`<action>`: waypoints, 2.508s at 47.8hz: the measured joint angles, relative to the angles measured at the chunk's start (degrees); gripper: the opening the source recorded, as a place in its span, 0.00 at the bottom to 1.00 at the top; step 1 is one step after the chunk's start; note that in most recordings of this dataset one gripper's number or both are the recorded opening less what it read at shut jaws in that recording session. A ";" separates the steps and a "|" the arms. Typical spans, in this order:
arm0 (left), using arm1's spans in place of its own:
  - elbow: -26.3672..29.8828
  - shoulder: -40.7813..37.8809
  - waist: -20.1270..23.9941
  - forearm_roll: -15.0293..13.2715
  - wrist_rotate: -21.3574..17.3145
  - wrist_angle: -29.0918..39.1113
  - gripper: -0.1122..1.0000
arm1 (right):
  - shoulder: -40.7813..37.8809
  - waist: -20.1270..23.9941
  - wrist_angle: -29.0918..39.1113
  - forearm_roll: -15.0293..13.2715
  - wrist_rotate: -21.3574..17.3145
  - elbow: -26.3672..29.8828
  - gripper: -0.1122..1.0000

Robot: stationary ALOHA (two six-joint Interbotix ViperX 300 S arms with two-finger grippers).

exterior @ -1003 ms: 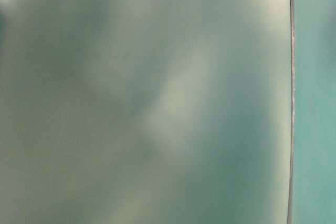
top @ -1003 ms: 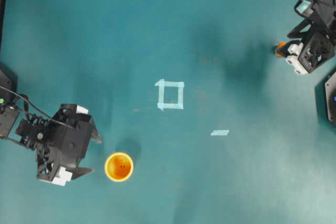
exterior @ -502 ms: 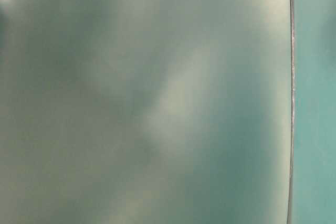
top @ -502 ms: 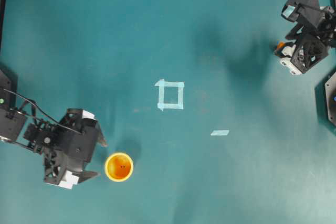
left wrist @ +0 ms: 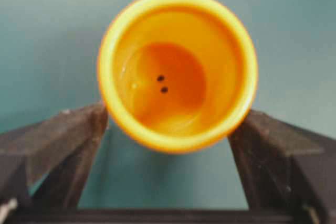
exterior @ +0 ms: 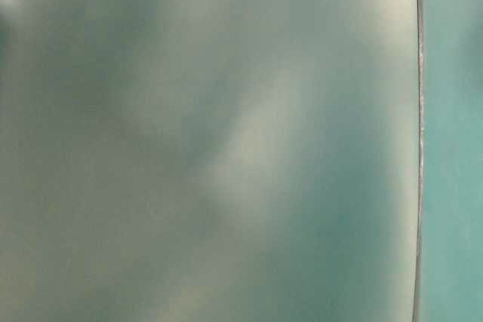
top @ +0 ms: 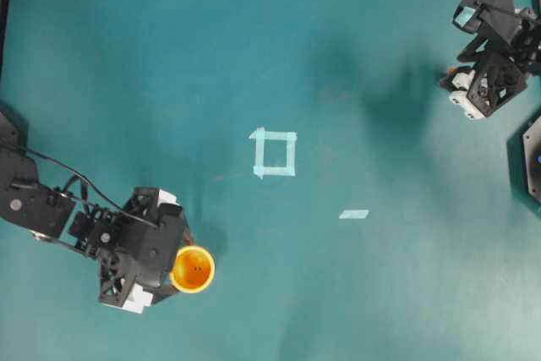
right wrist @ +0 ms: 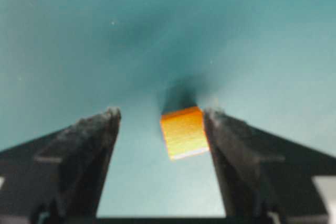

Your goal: Hold the block with right arm and the cup with left arm, then put the block into the cup.

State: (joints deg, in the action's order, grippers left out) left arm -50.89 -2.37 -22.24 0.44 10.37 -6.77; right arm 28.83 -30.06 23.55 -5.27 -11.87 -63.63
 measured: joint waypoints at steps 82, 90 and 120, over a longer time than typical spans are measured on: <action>14.50 -3.08 18.54 0.53 -8.53 8.61 0.67 | -9.05 -3.34 12.74 1.58 -52.65 8.53 0.63; 17.14 -4.13 19.16 0.53 -9.84 9.05 0.67 | -11.25 -2.46 15.82 1.67 -55.28 9.49 0.63; 18.46 -4.75 20.04 0.62 -9.76 9.32 0.67 | -13.71 -2.46 14.33 0.79 -60.73 7.73 0.63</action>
State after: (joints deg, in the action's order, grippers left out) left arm -32.43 -7.12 -2.20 1.05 0.62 2.55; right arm 15.12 -32.52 37.88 -4.48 -72.60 -55.90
